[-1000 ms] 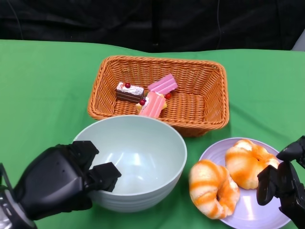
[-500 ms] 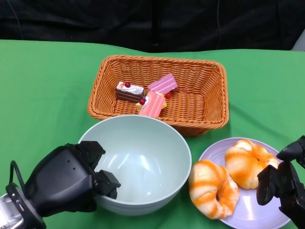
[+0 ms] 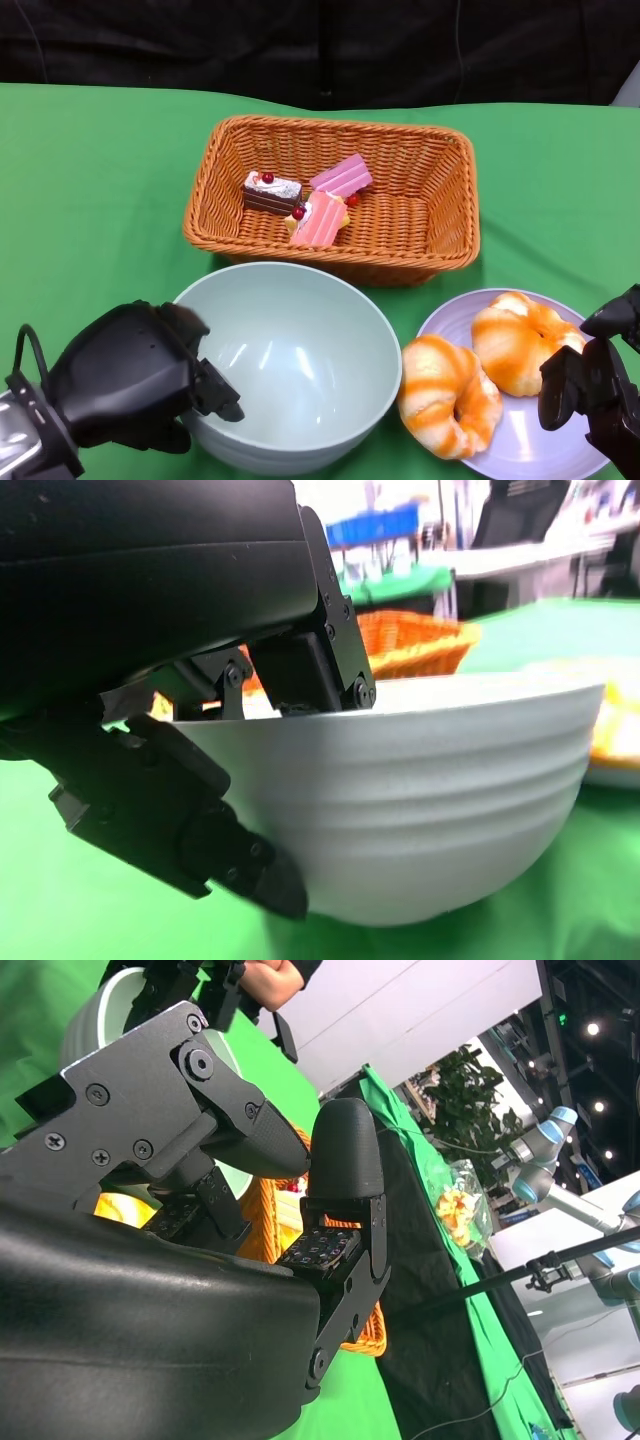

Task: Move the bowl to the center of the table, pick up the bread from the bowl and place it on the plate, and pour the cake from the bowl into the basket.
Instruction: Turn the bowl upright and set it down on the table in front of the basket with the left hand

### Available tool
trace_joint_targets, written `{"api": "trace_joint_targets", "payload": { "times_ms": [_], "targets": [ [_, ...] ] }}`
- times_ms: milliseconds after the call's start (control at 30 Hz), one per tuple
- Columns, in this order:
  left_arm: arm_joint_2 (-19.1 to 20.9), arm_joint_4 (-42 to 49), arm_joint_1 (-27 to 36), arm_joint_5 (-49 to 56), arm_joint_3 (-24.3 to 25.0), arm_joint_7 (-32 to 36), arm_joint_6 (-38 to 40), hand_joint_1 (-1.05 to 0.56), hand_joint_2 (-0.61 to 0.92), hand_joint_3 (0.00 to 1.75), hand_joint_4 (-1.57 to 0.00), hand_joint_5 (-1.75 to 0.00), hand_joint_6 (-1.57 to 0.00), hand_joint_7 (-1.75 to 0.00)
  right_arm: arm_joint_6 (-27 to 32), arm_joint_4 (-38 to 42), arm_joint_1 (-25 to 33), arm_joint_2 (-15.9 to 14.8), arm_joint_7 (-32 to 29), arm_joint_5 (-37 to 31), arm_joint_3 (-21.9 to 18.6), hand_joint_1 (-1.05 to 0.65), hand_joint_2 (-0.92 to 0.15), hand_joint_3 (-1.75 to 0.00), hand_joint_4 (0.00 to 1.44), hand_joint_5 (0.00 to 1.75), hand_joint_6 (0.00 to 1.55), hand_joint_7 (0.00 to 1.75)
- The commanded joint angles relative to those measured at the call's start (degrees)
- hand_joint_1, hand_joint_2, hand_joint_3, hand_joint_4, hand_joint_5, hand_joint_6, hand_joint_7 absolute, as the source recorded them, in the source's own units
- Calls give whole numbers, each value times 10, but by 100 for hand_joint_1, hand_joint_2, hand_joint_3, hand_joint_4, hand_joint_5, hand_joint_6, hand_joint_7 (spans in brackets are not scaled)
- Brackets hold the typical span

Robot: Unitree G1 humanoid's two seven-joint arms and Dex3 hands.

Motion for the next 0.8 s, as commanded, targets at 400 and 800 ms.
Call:
{"api": "trace_joint_targets", "payload": {
  "times_ms": [400,800],
  "targets": [
    [9,-91,50,-161,33,-212,124,-105,92,78,-14,0,-39,0,-2,-6,2,-7,-1,2,-5,-13,-53,-130,90,175,76,167],
    [26,-135,54,-352,68,-363,211,-105,92,86,-3,0,-27,0,-7,-2,1,-8,4,0,-6,-13,-54,-130,89,175,76,166]
  ]
}}
